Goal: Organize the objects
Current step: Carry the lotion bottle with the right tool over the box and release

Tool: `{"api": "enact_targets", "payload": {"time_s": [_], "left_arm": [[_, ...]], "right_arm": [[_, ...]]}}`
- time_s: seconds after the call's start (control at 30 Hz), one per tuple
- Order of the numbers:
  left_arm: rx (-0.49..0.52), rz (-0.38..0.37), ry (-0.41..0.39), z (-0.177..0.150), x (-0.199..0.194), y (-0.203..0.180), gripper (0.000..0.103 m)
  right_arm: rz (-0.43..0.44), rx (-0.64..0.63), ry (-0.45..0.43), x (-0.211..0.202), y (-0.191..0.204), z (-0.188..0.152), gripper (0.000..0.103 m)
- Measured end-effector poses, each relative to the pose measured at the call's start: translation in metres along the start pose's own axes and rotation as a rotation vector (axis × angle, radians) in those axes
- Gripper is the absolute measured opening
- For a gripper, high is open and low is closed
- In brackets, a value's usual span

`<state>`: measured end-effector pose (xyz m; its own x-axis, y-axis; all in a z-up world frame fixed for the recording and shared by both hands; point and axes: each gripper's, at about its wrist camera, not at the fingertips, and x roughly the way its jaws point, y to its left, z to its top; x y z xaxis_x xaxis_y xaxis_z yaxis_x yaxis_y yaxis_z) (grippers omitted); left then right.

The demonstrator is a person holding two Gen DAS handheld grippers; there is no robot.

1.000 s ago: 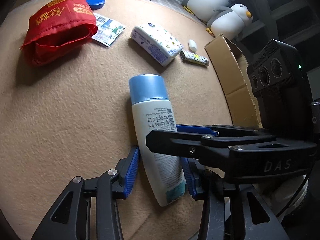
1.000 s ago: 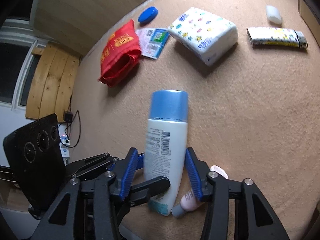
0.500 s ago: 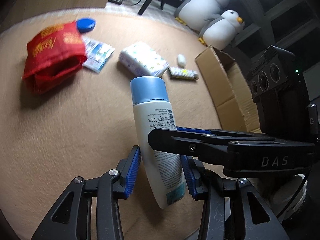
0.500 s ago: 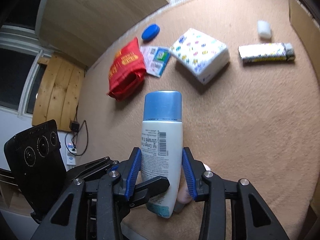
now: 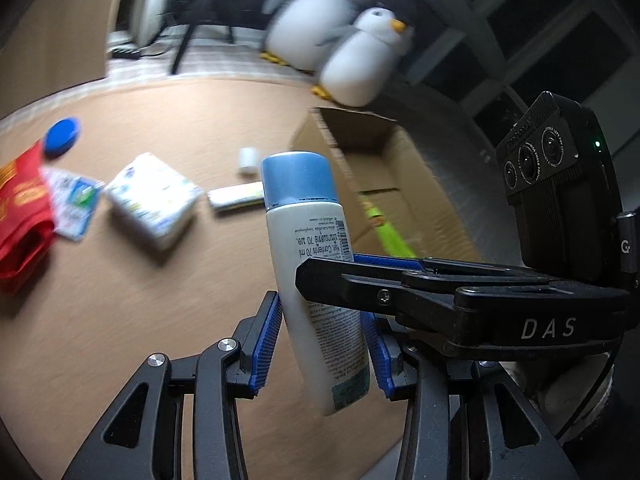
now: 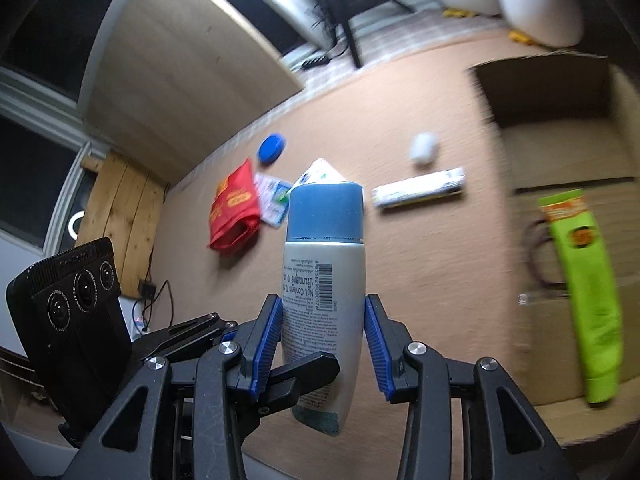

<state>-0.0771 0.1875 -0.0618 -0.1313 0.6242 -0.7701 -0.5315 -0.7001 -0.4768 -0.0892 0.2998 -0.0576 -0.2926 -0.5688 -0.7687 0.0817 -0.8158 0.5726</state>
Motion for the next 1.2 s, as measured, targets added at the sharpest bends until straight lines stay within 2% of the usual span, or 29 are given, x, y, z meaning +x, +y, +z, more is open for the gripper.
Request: {"api": "enact_targets", "payload": {"time_s": [0.37, 0.57, 0.87, 1.2], "left_arm": [[0.095, -0.060, 0.032, 0.024, 0.045, -0.073, 0.044], [0.111, -0.075, 0.049, 0.033, 0.068, -0.095, 0.044], [0.125, -0.063, 0.055, 0.033, 0.078, -0.108, 0.045], [0.124, -0.053, 0.040, 0.028, 0.064, -0.097, 0.045]], "right_arm": [[-0.057, 0.086, -0.094, -0.059, -0.062, -0.003, 0.038], [-0.082, 0.121, -0.120, -0.076, -0.085, -0.002, 0.038], [-0.086, 0.155, -0.126, -0.081, -0.100, -0.005, 0.041], [-0.156, 0.114, -0.142, -0.079, -0.090, -0.005, 0.050]]}}
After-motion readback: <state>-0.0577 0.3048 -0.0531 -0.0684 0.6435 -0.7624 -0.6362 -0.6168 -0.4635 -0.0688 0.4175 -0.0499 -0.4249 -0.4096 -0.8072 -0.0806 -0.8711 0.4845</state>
